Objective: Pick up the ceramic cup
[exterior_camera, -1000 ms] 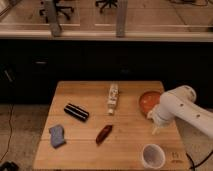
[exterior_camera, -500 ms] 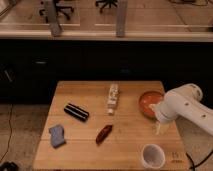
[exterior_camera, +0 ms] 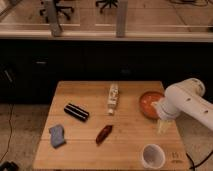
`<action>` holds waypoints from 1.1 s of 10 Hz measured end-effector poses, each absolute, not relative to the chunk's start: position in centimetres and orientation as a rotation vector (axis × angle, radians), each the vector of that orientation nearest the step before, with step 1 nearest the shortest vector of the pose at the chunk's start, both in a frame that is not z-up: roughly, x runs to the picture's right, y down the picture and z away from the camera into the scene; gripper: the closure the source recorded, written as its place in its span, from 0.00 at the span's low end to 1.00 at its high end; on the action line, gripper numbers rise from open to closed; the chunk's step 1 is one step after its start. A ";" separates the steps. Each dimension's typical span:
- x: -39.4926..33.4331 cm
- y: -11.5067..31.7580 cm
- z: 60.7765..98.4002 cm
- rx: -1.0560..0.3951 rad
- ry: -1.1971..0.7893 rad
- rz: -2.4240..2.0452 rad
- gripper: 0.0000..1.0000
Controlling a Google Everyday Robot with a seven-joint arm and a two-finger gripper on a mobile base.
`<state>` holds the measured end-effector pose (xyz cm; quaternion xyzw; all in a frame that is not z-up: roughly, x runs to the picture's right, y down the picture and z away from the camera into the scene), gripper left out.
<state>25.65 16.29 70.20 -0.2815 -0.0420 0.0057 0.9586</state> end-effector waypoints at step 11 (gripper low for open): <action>22.5 23.0 67.1 -0.703 -0.242 -0.012 0.20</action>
